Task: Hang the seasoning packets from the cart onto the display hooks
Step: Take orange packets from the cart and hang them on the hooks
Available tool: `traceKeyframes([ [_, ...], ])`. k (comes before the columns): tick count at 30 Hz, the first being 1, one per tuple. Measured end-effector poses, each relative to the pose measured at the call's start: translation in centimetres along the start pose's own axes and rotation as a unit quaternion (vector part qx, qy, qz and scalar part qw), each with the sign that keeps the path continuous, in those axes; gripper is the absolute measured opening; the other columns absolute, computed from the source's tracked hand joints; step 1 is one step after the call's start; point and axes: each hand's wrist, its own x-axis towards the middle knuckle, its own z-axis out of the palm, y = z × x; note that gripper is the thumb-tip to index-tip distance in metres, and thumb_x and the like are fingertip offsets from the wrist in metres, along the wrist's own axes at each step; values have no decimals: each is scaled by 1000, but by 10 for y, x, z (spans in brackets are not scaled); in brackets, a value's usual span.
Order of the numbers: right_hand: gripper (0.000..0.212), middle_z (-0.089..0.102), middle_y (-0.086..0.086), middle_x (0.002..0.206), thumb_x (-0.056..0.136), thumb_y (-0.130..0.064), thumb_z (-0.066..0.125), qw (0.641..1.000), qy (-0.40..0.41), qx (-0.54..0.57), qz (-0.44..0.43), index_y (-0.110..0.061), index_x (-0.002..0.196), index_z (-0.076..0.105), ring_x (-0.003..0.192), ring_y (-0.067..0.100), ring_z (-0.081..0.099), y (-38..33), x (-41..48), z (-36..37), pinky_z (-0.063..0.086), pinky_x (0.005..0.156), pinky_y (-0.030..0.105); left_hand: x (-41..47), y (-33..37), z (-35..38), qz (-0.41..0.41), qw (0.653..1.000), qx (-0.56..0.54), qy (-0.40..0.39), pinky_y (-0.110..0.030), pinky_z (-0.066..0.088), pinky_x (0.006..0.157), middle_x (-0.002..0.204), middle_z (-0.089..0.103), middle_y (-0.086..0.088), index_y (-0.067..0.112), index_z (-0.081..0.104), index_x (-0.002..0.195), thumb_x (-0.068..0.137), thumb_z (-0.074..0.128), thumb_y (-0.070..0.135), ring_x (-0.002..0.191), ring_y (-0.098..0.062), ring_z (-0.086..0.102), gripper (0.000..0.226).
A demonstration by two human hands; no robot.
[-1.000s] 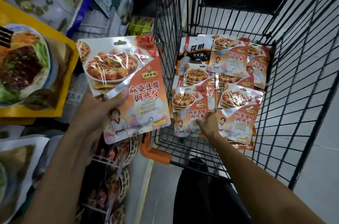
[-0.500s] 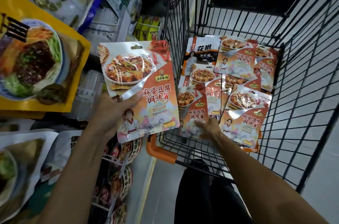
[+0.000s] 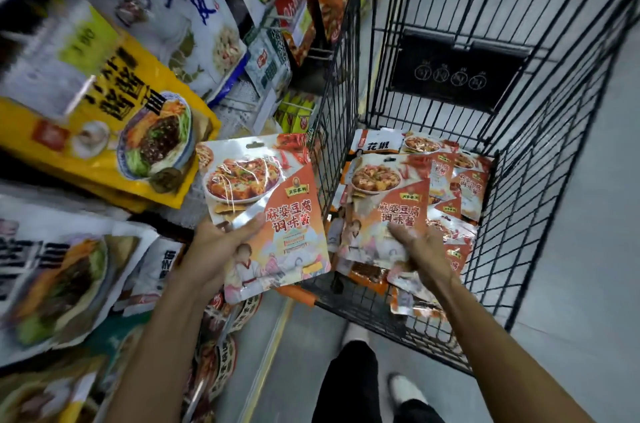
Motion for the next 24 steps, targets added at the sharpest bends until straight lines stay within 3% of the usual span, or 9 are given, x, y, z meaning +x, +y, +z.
traceKeyframes([
  [4, 34, 67, 1, 56, 74, -38, 74, 993, -77, -28, -83, -6, 72, 64, 46, 14, 63, -49, -42, -3, 49, 41, 25, -54, 7, -9, 31, 999, -6, 37, -42, 48, 66, 84, 68, -21, 11, 71, 88, 67, 81, 30, 66, -30, 55, 30],
  [7, 31, 70, 1, 60, 74, -41, 76, 978, -136, -42, -153, -13, 68, 66, 49, 15, 66, -84, -81, 2, 50, 42, 25, -107, 15, -20, 66, 994, -12, 85, -35, 48, 58, 75, 66, -13, 14, 72, 85, 59, 84, 40, 55, -22, 54, 39],
  [10, 29, 70, -1, 65, 73, -47, 75, 957, -198, -75, -198, -18, 68, 71, 59, 17, 69, -116, -125, 16, 58, 52, 37, -169, 24, -34, 113, 984, -30, 132, -42, 46, 70, 82, 66, -14, 23, 74, 78, 68, 81, 31, 72, -29, 55, 15],
  [14, 31, 61, -13, 50, 77, -42, 71, 910, -308, -87, -264, -30, 49, 65, 56, 10, 66, -147, -200, 46, 51, 47, 27, -262, 33, -64, 155, 960, -68, 225, -49, 46, 76, 90, 64, -24, 6, 68, 84, 67, 80, 29, 78, -34, 54, 31],
  [16, 29, 63, -11, 51, 78, -38, 71, 881, -360, -89, -292, -32, 51, 66, 54, 10, 67, -158, -238, 63, 51, 47, 25, -311, 34, -83, 184, 946, -64, 260, -42, 49, 65, 79, 61, -22, 3, 64, 86, 65, 80, 33, 63, -29, 56, 40],
  [18, 13, 74, -4, 70, 75, -39, 75, 854, -411, -89, -307, -27, 70, 75, 68, 14, 73, -163, -272, 82, 54, 51, 27, -357, 32, -102, 203, 930, -68, 297, -31, 43, 49, 64, 56, -18, 0, 66, 81, 60, 81, 40, 41, -21, 47, 48],
  [20, 25, 76, 4, 90, 70, -41, 79, 830, -450, -88, -317, -20, 84, 76, 84, 21, 73, -164, -303, 103, 58, 61, 39, -400, 25, -122, 220, 913, -79, 335, -27, 39, 42, 63, 54, -20, -7, 64, 80, 56, 82, 43, 36, -19, 42, 59],
  [22, 24, 76, 5, 96, 69, -41, 77, 804, -494, -93, -318, -22, 84, 75, 90, 21, 73, -160, -336, 125, 59, 67, 44, -440, 16, -139, 238, 898, -83, 360, -26, 41, 39, 64, 55, -19, -4, 63, 80, 61, 82, 39, 37, -17, 46, 51],
  [24, 7, 77, 1, 91, 72, -36, 74, 772, -537, -95, -327, -29, 70, 74, 87, 16, 73, -153, -372, 146, 59, 64, 33, -477, 3, -156, 248, 883, -92, 386, -20, 44, 41, 56, 60, -11, 1, 62, 74, 62, 82, 38, 38, -12, 53, 43],
])
